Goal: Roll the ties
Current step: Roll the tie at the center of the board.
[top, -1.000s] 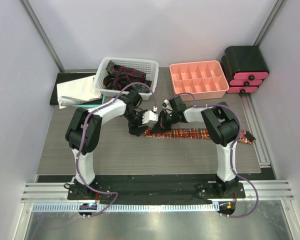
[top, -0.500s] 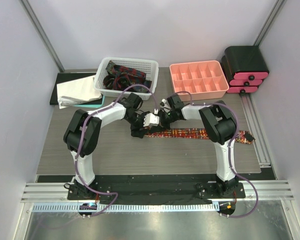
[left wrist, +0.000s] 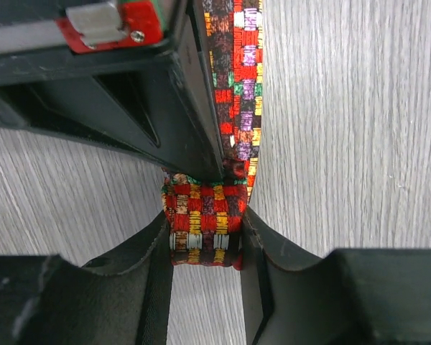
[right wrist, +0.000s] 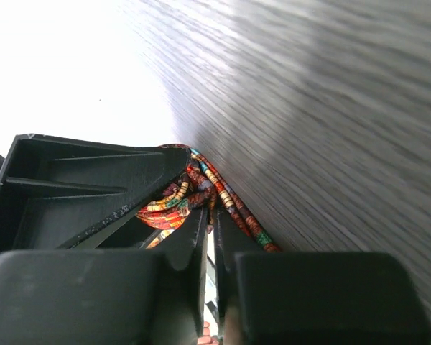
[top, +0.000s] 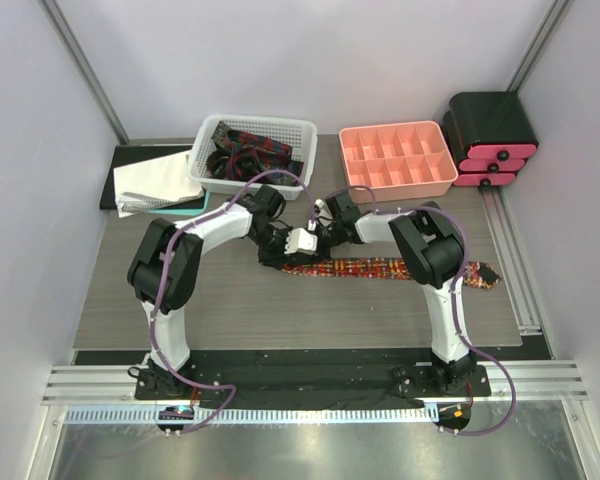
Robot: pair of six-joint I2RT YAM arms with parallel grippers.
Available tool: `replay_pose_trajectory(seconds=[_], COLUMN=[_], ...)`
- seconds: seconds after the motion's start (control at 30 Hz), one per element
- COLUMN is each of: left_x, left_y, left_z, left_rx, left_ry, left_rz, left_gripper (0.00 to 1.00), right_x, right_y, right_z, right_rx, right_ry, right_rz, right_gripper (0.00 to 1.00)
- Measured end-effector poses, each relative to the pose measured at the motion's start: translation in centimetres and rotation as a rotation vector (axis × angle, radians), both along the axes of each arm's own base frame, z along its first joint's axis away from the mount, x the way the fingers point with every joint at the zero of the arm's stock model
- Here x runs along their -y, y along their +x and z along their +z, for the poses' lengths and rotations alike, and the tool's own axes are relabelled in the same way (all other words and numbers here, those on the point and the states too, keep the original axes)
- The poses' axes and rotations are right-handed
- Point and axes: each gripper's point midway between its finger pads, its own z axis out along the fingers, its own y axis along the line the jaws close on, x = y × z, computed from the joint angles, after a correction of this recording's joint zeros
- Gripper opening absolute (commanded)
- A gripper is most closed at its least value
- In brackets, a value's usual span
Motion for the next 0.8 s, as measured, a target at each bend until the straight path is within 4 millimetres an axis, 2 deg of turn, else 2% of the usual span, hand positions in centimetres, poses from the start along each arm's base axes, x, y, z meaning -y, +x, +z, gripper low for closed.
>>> replay_pose_trajectory(seconds=[0.1,0.43,0.7,0.8], left_x=[-0.3,-0.4,-0.4,-0.5], left_y=[0.0,-0.2,-0.1,-0.1], left_z=[0.1,-0.2,-0.2,-0.2], left_rx=[-0.015,-0.032,-0.034,-0.034], left_ry=[0.027,0.06,0.063,0.065], left_rz=[0.005,0.003,0.007,0.007], left_gripper=[0.2,0.19,0.19,0.19], right_x=[-0.2,1.6,0.0,-0.9], right_y=[0.0,-0.7,0.0,-0.1], right_z=[0.2,2.2,3.4,3.2], right_rx=[0.013,0.055,0.057,0.055], right_ry=[0.013,-0.007,0.042,0.049], right_rz=[-0.003,-0.049,-0.084,-0.074], right_gripper=[0.25,0.34,0.38,0.37])
